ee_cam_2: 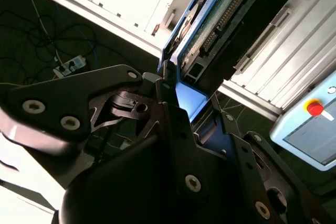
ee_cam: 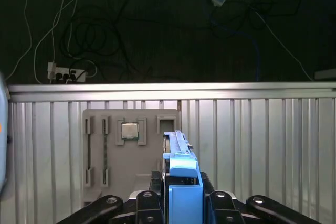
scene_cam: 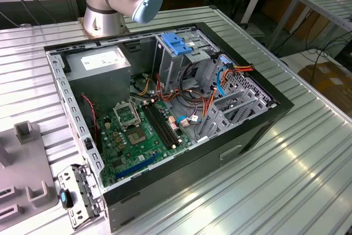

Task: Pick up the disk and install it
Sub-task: 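Pick up the disk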

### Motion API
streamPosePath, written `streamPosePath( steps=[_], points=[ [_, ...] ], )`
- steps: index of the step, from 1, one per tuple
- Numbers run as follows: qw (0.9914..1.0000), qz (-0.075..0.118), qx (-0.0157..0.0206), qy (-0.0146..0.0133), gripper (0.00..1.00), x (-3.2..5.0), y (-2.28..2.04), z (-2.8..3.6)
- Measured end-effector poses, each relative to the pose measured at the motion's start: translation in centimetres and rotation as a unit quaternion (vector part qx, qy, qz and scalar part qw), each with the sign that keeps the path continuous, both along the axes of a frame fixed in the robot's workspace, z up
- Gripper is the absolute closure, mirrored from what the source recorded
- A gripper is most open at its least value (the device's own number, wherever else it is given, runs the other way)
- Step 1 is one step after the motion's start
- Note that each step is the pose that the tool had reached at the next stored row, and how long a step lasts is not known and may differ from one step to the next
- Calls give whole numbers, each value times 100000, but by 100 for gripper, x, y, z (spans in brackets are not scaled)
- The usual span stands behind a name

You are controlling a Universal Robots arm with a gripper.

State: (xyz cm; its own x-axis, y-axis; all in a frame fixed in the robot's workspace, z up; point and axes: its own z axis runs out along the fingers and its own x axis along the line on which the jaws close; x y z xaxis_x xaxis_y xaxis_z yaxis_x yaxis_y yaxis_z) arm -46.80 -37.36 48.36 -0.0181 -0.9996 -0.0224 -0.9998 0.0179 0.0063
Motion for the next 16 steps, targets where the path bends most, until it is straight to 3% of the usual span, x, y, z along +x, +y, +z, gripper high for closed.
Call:
streamPosePath(
  steps=[12, 16],
  points=[
    [100000, -4, 84, 214, 63, 0, 0, 213],
    [99999, -2, 138, 324, 63, 1, 0, 315]
  ],
)
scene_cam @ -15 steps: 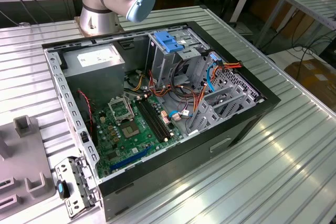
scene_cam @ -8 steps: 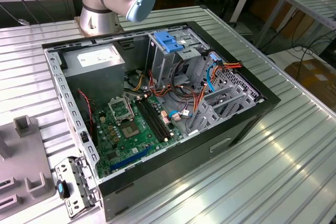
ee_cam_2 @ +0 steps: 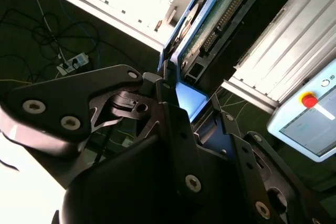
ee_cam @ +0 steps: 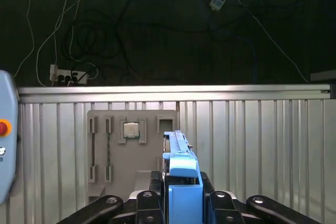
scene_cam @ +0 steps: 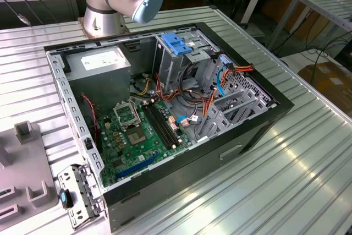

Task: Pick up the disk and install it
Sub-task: 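Pick up the disk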

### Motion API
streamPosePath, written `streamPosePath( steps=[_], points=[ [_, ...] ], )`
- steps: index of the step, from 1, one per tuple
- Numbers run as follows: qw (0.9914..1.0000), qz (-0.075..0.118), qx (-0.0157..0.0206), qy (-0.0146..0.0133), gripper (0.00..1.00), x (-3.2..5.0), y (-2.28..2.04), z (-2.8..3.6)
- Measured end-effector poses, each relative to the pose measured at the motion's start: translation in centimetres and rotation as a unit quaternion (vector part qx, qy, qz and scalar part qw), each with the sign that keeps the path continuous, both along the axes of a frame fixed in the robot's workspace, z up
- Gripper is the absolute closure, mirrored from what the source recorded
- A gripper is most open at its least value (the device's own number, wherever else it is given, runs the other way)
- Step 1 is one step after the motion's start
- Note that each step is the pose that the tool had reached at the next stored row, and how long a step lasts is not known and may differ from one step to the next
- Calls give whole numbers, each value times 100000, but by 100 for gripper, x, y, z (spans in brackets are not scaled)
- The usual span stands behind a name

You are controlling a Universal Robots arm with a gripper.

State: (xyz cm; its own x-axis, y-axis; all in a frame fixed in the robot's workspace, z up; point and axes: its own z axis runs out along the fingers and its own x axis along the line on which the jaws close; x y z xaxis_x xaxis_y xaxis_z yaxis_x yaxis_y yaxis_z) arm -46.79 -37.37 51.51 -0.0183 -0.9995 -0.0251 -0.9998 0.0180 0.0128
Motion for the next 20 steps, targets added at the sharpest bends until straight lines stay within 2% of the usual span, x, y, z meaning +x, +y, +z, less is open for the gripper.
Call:
streamPosePath(
  steps=[3, 15, 17, 20],
  points=[
    [100000, 0, 45, 72, 63, 1, -1, 62],
    [99999, 2, 234, 230, 63, 1, -5, 242],
    [99999, 0, 294, 259, 63, 2, -5, 268],
    [99999, 1, 334, 243, 63, 1, -5, 266]
  ],
)
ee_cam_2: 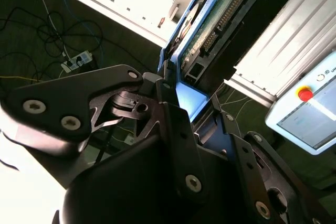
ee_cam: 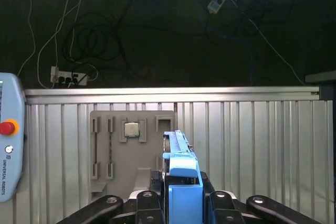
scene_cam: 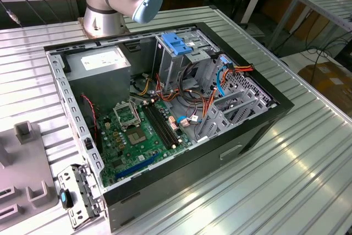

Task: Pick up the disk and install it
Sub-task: 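Pick up the disk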

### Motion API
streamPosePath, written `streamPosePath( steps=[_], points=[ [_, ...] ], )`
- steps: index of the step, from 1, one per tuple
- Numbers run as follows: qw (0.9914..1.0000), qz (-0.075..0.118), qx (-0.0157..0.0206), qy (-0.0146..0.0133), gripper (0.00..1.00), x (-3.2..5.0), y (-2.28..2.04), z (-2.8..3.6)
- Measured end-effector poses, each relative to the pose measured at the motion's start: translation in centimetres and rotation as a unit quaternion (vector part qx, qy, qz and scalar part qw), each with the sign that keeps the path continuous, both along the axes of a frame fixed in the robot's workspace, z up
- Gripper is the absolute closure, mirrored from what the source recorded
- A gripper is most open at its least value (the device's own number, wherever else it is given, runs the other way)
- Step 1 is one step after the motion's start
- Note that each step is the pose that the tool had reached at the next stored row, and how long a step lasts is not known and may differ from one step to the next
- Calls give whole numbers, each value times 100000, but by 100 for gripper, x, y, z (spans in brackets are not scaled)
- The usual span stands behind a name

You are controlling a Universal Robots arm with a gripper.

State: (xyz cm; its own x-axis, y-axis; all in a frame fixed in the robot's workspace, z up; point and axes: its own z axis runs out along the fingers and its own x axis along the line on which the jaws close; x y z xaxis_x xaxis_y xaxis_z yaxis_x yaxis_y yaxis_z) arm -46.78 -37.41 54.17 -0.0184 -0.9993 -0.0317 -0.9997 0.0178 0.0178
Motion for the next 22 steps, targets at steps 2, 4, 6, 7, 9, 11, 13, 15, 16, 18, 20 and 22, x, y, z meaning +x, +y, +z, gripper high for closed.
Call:
streamPosePath(
  steps=[2, 4, 6, 7, 9, 11, 13, 15, 16, 18, 20, 22],
  points=[
    [100000, 1, 1, 10, 63, 0, 0, 1],
    [100000, 2, 4, 9, 63, 0, 0, 1],
    [100000, 1, 7, 11, 63, 0, 0, 1],
    [100000, 0, 10, 10, 63, 0, 0, 1],
    [100000, 3, 10, 11, 63, 11, -1, 1],
    [100000, 5, 11, 9, 63, 30, -1, 1],
    [100000, 0, 12, 7, 63, 77, 0, 1],
    [100000, -1, 11, 9, 63, 106, 0, 1],
    [100000, -1, 10, 10, 63, 122, 0, 1],
    [100000, 0, 12, 10, 63, 166, 0, 1],
    [100000, 3, 11, 27, 63, 238, -1, 1],
    [100000, 2, 9, 42, 63, 279, -2, 1]
  ],
)
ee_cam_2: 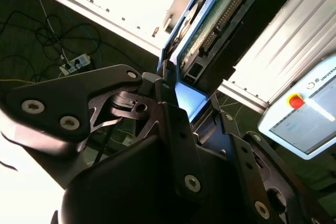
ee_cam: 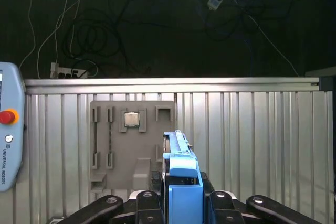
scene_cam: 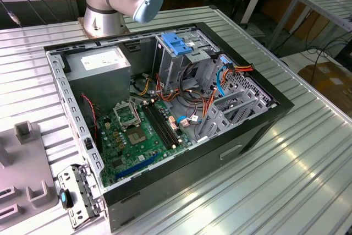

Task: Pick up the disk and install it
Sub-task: 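Pick up the disk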

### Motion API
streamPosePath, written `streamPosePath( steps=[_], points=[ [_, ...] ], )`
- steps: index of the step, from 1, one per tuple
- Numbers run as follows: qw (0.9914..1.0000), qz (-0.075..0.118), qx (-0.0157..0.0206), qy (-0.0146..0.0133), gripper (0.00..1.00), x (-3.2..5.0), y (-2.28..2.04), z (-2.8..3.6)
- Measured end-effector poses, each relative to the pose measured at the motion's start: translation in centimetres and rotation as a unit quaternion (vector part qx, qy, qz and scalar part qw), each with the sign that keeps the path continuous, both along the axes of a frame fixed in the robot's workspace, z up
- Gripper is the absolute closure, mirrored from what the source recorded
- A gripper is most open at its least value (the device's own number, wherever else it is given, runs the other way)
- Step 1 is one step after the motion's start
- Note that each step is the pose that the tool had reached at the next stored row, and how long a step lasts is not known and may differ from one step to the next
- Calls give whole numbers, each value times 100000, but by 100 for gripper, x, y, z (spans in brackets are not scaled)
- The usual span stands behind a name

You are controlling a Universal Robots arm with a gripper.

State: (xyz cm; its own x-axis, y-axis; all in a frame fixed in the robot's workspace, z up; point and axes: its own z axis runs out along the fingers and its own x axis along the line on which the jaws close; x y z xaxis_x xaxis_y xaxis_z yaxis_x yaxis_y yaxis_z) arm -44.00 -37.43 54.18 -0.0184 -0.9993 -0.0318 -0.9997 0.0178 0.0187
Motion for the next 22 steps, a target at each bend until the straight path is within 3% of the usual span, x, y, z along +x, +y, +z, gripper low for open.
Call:
streamPosePath(
  steps=[14, 22],
  points=[
    [100000, 0, 5, 53, 63, 329, -3, -1],
    [100000, 0, 2, 71, 63, 461, -6, 0]
  ],
)
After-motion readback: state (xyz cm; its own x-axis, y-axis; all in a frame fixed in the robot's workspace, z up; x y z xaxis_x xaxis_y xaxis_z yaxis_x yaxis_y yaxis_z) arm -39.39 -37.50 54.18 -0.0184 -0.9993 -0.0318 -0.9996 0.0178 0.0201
